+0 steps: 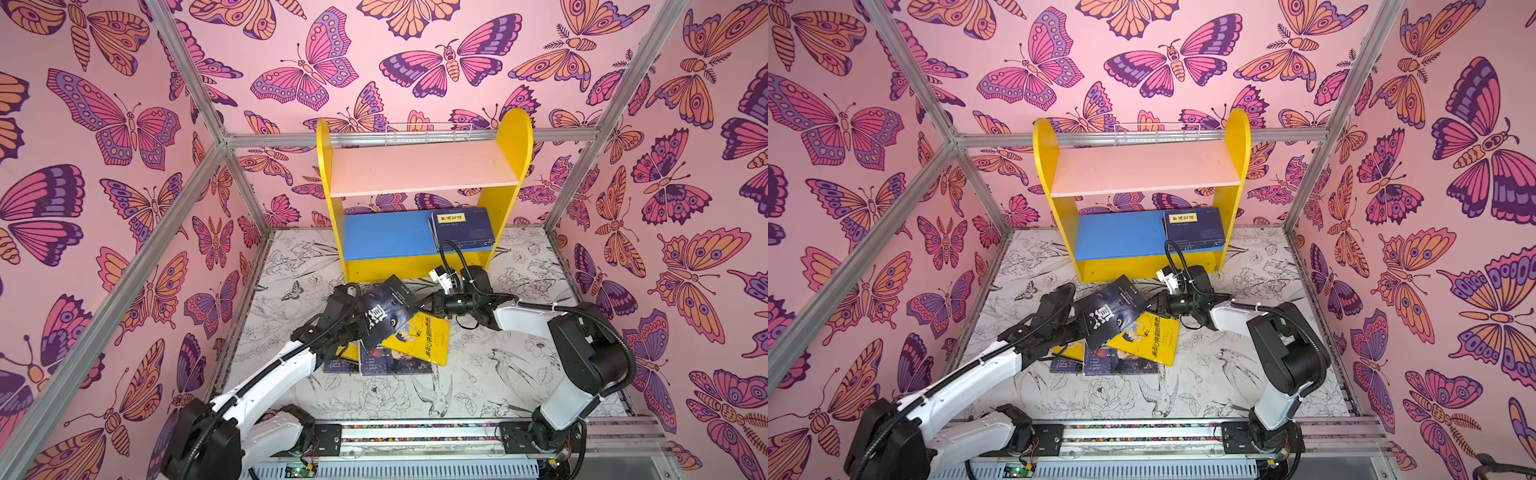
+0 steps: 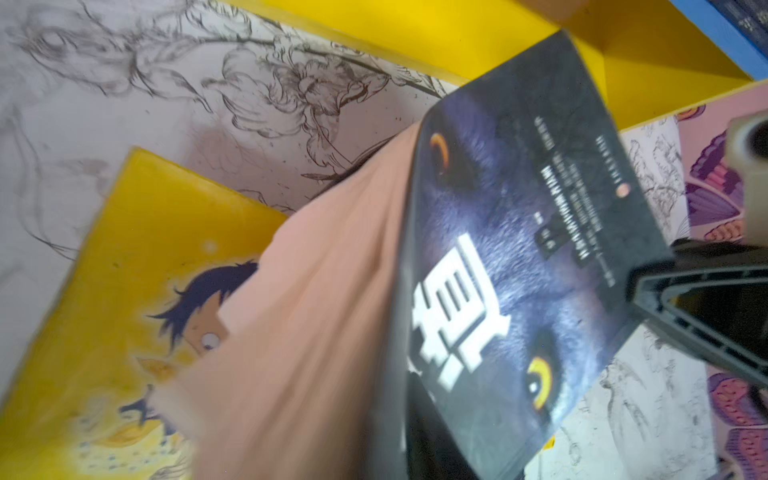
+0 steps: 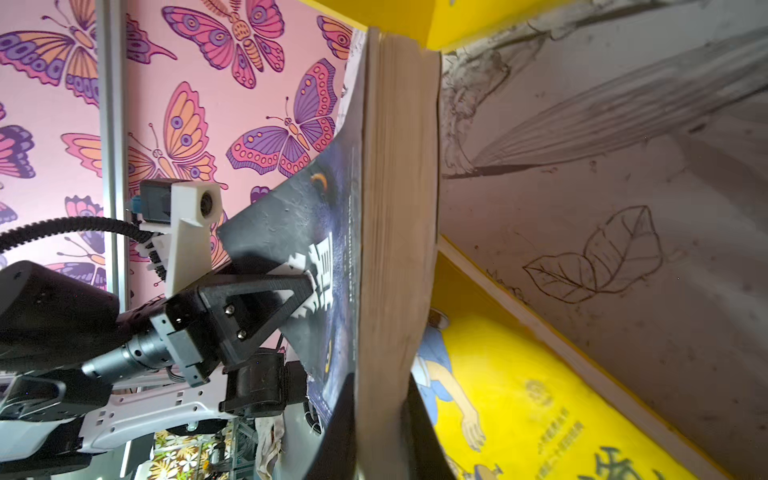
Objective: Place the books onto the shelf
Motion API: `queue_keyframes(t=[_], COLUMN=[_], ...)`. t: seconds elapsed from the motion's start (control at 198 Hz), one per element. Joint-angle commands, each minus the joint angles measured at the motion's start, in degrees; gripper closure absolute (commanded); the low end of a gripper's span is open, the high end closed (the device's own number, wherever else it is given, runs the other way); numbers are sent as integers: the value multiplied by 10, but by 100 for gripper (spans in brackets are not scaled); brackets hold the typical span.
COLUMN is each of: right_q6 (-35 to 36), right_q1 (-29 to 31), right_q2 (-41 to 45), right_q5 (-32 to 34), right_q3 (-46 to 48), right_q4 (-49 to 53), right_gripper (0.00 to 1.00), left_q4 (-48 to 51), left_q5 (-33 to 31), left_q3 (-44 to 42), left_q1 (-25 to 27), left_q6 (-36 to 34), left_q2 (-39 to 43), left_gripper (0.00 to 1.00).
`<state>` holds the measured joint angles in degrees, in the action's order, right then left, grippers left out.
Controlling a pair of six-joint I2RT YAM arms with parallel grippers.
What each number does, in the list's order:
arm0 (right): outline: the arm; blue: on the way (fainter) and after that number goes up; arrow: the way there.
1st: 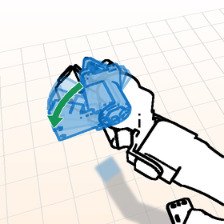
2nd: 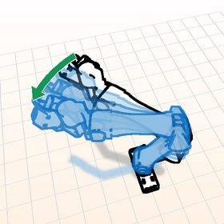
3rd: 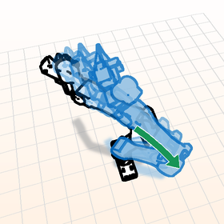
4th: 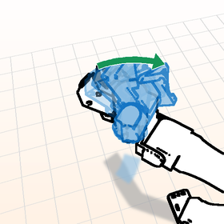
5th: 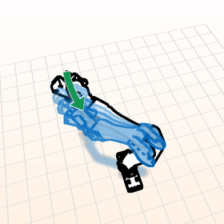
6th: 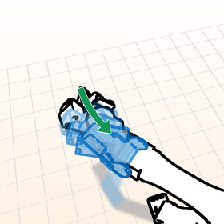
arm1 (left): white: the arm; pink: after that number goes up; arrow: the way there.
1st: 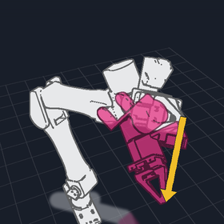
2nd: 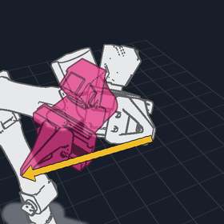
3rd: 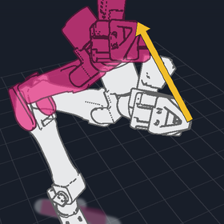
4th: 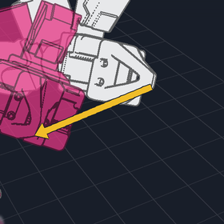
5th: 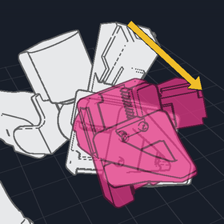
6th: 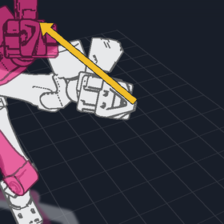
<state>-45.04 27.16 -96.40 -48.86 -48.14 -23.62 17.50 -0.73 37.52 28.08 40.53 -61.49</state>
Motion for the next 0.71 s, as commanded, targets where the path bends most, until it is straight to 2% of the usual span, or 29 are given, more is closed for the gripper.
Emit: queue_keyframes(t=[0.0, 0.091, 0.227, 0.338, 0.56, 0.702], right_q6=[-13, -18, -47, -91, -124, -147], right_q1=[-4, -4, -4, -4, -4, -4], right_q2=[68, 103, 123, 112, 68, -15], right_q5=[19, 38, 84, 117, 262, 312], right_q3=[-6, -17, -27, -41, -87, -148], right_q4=[-90, -89, -141, -212, -248, -251], right_gripper=[100, 100, 100, 100, 100, 100], left_q4=[50, 48, 50, 55, 91, 100], left_q5=[-89, -126, -183, -209, -221, -218], left_q3=[-16, -23, -38, -53, -59, -70], left_q1=[-17, -22, -29, -34, -36, -37], left_q6=[24, 40, 67, 74, 82, 87], left_q2=[45, 86, 143, 175, 190, 199], left_gripper=[51, 34, 24, 22, 22, 21])
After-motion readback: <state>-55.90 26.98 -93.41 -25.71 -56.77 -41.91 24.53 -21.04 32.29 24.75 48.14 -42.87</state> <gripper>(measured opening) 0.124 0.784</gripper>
